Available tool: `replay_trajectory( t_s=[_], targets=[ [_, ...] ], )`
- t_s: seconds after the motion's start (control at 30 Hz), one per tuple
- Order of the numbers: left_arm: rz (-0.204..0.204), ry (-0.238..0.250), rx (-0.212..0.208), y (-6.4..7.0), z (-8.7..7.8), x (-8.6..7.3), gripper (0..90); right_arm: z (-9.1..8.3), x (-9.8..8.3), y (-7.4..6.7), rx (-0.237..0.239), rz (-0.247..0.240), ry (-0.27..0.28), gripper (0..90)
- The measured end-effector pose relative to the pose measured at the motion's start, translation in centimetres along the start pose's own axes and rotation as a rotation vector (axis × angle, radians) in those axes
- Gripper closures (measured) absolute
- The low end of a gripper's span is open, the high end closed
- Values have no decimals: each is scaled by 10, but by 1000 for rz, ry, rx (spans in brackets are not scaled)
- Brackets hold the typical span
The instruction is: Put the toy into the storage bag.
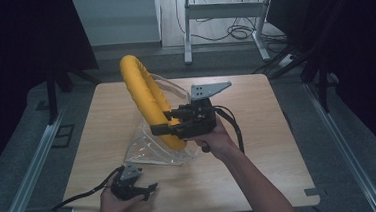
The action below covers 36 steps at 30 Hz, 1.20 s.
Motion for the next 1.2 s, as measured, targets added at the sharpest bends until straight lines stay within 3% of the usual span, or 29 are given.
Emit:
replay_trajectory(
  t_s=[0.73, 1.1, 1.2],
  targets=[
    [1, 2, 2, 0, 0, 0, 189, 7, -33, 19, -8, 73, -36, 514],
    [2, 0, 1, 0, 1, 0, 189, 15, -57, 37, -9, 146, -57, 512],
    [3, 0, 1, 0, 1, 0, 189, 15, -61, 40, -24, 145, -66, 503]
  ],
)
Point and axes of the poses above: each handheld gripper's, and its own axes: z roughly forward along the jaws, x roughly out of its top, y roughly to its right, the point moved 5 cm from there along z, roughly forward along the jaws, and after that the axes turned 14 degrees about -z, right-handed, at the moved point
